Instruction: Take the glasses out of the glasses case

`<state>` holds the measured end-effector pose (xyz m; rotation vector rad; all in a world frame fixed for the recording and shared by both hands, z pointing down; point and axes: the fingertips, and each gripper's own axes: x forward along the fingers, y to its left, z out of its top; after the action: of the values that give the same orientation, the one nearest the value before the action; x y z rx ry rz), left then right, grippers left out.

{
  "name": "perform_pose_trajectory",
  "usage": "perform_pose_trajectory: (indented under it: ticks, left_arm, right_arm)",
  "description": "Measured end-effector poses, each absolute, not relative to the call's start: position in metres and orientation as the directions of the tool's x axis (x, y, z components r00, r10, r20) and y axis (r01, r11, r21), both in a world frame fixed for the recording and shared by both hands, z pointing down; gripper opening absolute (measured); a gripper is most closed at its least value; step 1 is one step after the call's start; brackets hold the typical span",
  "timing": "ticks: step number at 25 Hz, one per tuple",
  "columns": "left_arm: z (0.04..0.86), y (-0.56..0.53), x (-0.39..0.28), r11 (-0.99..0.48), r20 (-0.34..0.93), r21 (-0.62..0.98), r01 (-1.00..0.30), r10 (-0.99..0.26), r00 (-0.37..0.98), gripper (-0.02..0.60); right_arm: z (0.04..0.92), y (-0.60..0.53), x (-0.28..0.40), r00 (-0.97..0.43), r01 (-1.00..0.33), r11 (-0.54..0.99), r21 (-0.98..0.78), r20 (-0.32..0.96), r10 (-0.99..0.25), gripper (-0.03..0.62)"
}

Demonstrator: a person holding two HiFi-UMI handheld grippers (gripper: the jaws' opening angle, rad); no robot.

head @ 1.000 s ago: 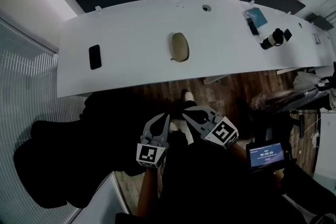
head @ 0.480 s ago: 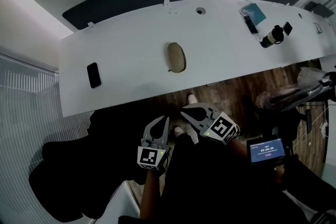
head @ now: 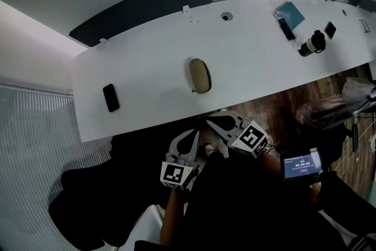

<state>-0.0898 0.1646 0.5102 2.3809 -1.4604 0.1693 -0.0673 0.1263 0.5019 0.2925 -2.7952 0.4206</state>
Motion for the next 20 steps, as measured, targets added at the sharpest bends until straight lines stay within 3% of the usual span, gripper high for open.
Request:
perform_pose_trajectory:
  ticks: [13, 20]
  left_arm:
    - [0.521, 0.097, -0.036, -0.424, 0.360, 0.191, -0.885, -0.809, 0.465, 0.008]
    - [0.547, 0.063, -0.048, -0.290, 0.464, 0.133, -0.948, -0.827, 0.318, 0.008]
  right_arm:
    - [0.539, 0.039, -0.049, -0.942, -0.245, 0.887, -0.391, 0.313, -0.122, 0.008]
    - [0.561, 0.006, -0.036, -0.936, -0.264, 0.859, -0.439, 0.332, -0.118, 0.008]
